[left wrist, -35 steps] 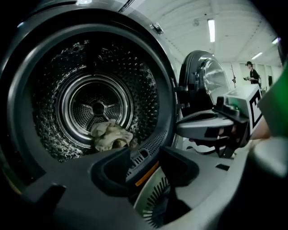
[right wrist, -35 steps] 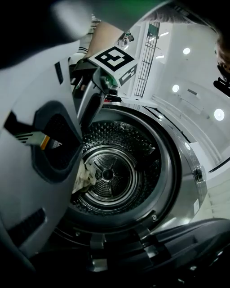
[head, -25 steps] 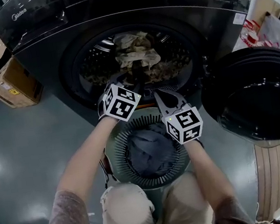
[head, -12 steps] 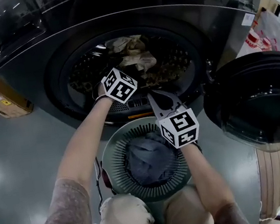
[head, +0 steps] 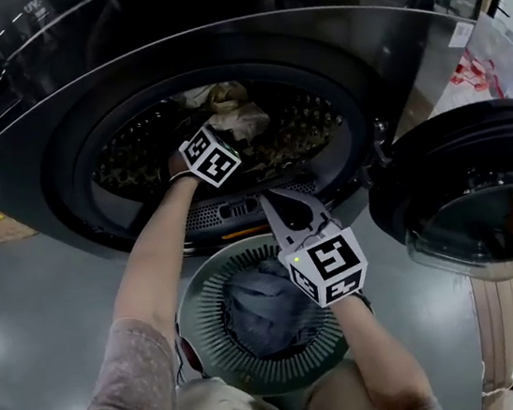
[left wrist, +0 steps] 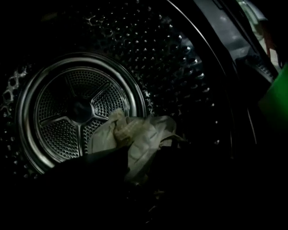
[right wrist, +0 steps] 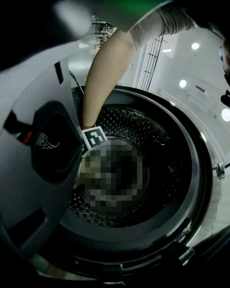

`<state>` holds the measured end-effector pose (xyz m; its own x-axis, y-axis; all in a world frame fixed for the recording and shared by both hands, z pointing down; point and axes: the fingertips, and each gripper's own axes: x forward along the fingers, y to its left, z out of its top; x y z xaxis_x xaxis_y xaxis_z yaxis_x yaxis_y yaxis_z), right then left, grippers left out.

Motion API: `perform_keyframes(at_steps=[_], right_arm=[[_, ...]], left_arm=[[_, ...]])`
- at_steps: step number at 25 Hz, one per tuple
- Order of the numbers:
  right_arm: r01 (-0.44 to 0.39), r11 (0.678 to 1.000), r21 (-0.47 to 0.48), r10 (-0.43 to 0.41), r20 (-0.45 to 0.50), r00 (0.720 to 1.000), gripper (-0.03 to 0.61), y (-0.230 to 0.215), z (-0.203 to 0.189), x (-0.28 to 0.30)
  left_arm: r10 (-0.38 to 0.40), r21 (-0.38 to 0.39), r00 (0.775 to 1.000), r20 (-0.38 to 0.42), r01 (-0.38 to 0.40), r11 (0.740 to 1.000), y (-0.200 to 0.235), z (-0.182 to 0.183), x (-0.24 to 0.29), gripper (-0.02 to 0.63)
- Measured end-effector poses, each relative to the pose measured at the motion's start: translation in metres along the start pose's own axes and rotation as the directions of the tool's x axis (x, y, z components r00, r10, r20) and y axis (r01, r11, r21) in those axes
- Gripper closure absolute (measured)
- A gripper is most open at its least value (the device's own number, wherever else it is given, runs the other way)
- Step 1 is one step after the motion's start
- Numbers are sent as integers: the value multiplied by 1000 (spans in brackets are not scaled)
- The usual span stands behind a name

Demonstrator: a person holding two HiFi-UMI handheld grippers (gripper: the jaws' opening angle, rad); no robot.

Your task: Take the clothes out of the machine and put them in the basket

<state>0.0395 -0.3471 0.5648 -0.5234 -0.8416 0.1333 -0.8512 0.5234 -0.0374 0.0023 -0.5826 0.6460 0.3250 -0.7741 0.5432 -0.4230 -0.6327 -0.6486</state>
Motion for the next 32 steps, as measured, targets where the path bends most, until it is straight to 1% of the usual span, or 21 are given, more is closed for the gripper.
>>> perform_keyframes(at_steps=[2, 5, 7, 10, 12, 15, 17, 19, 22, 23, 24, 25, 26, 27, 30, 32], right_arm=[[7, 1000, 11, -7, -11, 1000, 581, -2, -4, -2], [6, 1000, -3, -6, -26, 1000, 581, -1, -7, -2], [6, 1000, -2, -6, -19, 1000, 581, 0, -5, -1], [7, 1000, -2, -7, -18, 1000, 581, 2, -4, -1], [6, 1000, -4, -6, -24, 1000, 581, 4, -5, -3], [0, 1000, -5, 0, -26, 1000, 581, 8, -4, -4], [-1, 1000, -4, 1, -25, 1000, 581, 9, -4, -5], [3, 1000, 14, -3, -19, 1000, 581, 8, -1, -7], [14, 999, 35, -14, -16, 1000, 581, 5, 3, -17], [15, 999, 34, -14, -18, 1000, 581, 5, 3, -21], [14, 999, 31, -13, -22, 1000, 581, 5, 4, -25], [12, 1000, 28, -12, -28, 1000, 581, 6, 4, -29], [11, 1000, 28, -10, -33, 999, 581, 7, 4, -34], [10, 999, 31, -9, -37, 999, 581, 8, 4, -38], [7, 1000, 30, -6, -40, 999, 581, 14, 6, -54], [5, 1000, 20, -5, -39, 999, 581, 16, 9, -64]], left_arm=[[1, -15, 1000, -15, -1, 1000, -1, -6, 7, 373], [-1, -52, 1000, -23, 0, 999, -5, -10, 16, 380], [14, -77, 1000, -17, -15, 997, -2, -11, 17, 405], [51, -88, 999, -8, -51, 995, 2, -9, 14, 560], [57, -91, 998, -3, -57, 994, 1, -8, 11, 591], [52, -89, 999, 4, -52, 995, -2, -5, 4, 598], [53, -91, 998, 22, -50, 995, -4, 0, -5, 598], [69, -88, 996, 49, -65, 994, 0, 5, -20, 598], [99, -18, 990, 98, -98, 995, 8, 24, -47, 600], [96, -24, 990, 104, -94, 995, 10, 30, -55, 600], [86, -68, 991, 106, -79, 995, 13, 34, -64, 600], [77, -130, 991, 107, -63, 990, 16, 37, -73, 600], [74, -185, 991, 109, -53, 981, 18, 39, -82, 600], [75, -224, 991, 109, -49, 973, 19, 39, -91, 600], [75, -311, 991, 112, -37, 950, 13, 37, -122, 600], [63, -343, 991, 117, -19, 939, 3, 37, -143, 600]])
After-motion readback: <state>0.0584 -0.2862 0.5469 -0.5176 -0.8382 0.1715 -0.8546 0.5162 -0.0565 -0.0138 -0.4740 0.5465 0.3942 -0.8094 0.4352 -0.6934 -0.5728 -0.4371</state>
